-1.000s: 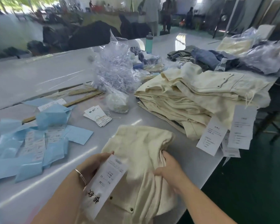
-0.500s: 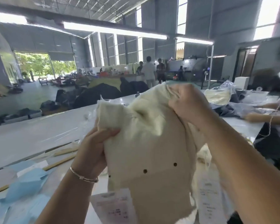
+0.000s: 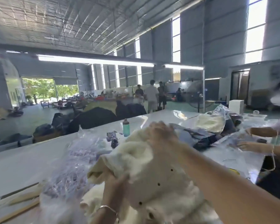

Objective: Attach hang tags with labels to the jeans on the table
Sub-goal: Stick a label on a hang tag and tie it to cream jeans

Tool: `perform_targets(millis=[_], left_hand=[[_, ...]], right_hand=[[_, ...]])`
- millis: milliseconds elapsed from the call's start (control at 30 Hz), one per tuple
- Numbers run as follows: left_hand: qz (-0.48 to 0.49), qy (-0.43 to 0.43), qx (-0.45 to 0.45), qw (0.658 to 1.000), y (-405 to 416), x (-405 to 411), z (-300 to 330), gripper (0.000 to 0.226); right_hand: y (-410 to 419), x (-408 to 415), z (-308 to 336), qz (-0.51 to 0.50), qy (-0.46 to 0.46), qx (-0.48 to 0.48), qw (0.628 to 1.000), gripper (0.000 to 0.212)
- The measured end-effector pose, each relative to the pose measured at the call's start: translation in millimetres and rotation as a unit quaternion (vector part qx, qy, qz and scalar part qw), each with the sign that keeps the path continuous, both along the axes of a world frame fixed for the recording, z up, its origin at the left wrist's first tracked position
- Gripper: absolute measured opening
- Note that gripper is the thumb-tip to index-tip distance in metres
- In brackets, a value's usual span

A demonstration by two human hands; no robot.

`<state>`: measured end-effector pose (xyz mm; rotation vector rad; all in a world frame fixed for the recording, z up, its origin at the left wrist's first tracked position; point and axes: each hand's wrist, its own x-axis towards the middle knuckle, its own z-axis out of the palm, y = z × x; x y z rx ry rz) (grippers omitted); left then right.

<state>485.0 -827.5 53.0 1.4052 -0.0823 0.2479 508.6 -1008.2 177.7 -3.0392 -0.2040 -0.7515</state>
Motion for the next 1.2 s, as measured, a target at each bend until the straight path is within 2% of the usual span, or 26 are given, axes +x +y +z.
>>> perform_targets(millis=[33,100,167,233,300,433,500,600,700,867,967,1067,1133,1200], left_hand=[[0.010,0.070,0.047,0.996,6.1,8.9,-23.7,0.087],[-0.010,0.166,0.102,0.981,17.8,25.3,-62.6,0.087],[-0.016,0.188,0.131,0.973,21.2,33.0,-76.7,0.088],[0.004,0.188,0.161,0.969,19.7,38.5,-75.2,0.097],[0.013,0.200,0.180,0.963,17.0,37.3,-70.2,0.096],[-0.040,0.219,0.093,0.971,29.0,26.2,-66.0,0.073],[-0.068,0.219,0.088,0.969,46.4,13.1,-62.1,0.060],[-0.060,0.226,0.107,0.966,92.7,-14.1,-56.5,0.030],[-0.011,0.224,0.115,0.968,153.1,-46.8,-49.9,0.017],[0.089,0.189,0.080,0.975,278.0,-116.3,-32.0,0.015],[0.169,0.160,0.084,0.969,373.1,-175.1,-25.5,0.018],[0.293,0.132,0.130,0.938,479.2,-241.6,-37.4,0.008],[0.393,0.128,0.219,0.884,554.8,-284.9,-53.6,0.012],[0.464,0.147,0.324,0.811,629.1,-326.1,-77.2,0.020]], right_hand=[[-1.0,4.1,-33.9,0.028,0.108,0.011,0.994,0.039],[3.9,11.0,-91.8,0.050,0.308,0.025,0.950,0.041],[8.7,17.0,-120.5,0.027,0.378,0.060,0.923,0.037],[8.3,20.4,-124.3,0.016,0.386,0.057,0.921,0.037],[4.5,19.6,-122.5,0.034,0.389,0.044,0.920,0.034],[11.2,22.4,-115.3,0.071,0.377,0.035,0.923,0.030],[21.1,21.9,-101.3,0.101,0.360,0.054,0.926,0.035],[53.0,0.0,-65.6,0.162,0.256,0.084,0.949,0.027],[119.0,-28.3,-37.0,0.254,0.186,0.088,0.945,0.008],[270.1,-76.5,-22.1,0.392,0.171,0.031,0.903,0.015],[369.0,-99.9,-41.5,0.441,0.208,0.079,0.869,0.020],[483.3,-131.2,-80.5,0.480,0.227,0.174,0.829,0.027],[569.2,-162.3,-113.6,0.487,0.269,0.284,0.781,0.033],[652.8,-197.7,-148.4,0.477,0.305,0.346,0.748,0.039]])
